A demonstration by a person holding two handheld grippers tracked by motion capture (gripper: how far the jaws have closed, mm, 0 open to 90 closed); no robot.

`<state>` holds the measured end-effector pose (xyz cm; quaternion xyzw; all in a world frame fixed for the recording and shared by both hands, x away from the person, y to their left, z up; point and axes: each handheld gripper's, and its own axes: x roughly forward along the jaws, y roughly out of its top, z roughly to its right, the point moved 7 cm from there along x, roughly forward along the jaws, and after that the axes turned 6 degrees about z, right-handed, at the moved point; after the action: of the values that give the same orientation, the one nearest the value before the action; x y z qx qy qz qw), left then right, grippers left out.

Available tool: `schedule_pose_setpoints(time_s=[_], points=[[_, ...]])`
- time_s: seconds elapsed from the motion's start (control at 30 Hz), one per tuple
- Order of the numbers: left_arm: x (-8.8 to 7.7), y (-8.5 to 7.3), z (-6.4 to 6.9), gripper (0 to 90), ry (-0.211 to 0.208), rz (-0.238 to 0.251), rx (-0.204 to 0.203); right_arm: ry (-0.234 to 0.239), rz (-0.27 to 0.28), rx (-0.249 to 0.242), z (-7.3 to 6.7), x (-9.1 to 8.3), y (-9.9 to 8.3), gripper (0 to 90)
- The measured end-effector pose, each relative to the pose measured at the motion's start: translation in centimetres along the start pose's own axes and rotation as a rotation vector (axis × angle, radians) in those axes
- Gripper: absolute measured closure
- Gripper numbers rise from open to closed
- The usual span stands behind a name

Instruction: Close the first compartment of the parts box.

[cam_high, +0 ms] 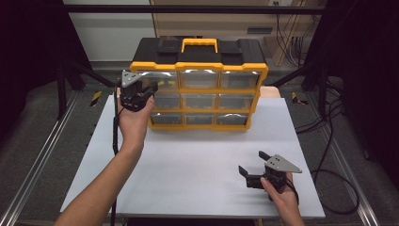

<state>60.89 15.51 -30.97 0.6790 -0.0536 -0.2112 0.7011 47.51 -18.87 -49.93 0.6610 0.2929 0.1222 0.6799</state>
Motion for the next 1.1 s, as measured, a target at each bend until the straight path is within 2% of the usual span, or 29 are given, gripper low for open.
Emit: schedule_pose_setpoints(time_s=[1.0,1.1], points=[[0.71,0.65,-0.36,89.7,0.02,0.002,0.006,0.001,0.0,0.006,0.04,-0.1,-0.02,3.4],[0.91,0.68,-0.41,89.7,0.025,0.003,0.018,0.001,-0.003,0.006,0.02,-0.08,-0.07,3.4]])
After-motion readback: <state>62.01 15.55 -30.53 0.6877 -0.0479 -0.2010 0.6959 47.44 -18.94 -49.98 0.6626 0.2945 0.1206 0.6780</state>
